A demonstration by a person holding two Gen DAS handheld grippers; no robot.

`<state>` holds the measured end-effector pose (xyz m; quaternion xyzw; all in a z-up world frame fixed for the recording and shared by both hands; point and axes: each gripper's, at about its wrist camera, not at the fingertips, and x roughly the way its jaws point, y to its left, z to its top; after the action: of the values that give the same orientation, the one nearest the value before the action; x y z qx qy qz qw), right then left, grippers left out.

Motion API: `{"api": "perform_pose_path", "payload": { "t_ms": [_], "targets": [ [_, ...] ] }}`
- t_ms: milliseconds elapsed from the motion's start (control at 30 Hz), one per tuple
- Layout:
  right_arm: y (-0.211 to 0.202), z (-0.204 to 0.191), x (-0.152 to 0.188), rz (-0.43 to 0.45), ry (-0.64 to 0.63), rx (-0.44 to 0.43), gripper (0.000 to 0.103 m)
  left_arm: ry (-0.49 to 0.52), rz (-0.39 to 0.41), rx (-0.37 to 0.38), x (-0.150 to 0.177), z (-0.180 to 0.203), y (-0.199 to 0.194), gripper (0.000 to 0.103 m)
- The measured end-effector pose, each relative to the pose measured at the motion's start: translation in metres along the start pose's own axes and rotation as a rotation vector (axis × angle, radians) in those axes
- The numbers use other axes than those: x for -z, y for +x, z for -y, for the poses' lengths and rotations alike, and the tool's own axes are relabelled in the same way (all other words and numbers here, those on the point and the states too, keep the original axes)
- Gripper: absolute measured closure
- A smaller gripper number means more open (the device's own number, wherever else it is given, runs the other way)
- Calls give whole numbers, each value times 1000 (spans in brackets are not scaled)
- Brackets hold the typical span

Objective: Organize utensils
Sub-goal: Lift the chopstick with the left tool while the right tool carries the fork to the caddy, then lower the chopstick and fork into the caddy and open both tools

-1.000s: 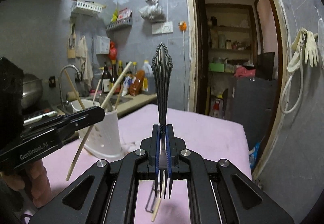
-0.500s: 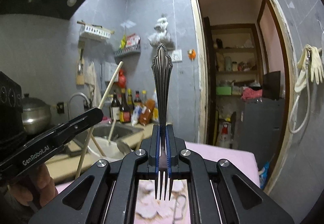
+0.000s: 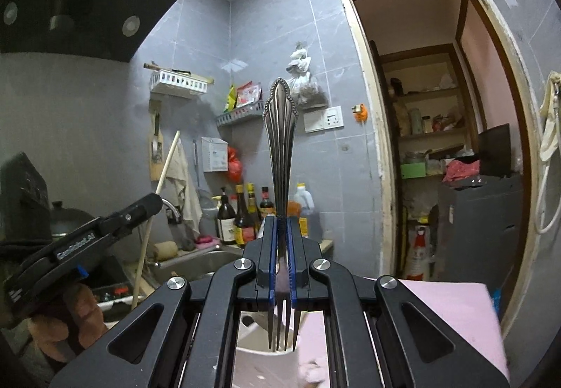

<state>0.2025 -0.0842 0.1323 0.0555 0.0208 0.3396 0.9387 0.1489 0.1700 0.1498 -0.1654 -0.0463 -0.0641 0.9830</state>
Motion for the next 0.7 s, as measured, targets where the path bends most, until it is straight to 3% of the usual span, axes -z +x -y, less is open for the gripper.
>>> {"api": "perform_pose_path", "payload": {
  "t_ms": [267,700],
  "targets": [
    [43,-8,24,-24,28,0,100,-80,-36,-82,18,-59,47,101],
    [72,3,65,-88,74,21,100,-55,-45,-156,73,-64,66,101]
  ]
}}
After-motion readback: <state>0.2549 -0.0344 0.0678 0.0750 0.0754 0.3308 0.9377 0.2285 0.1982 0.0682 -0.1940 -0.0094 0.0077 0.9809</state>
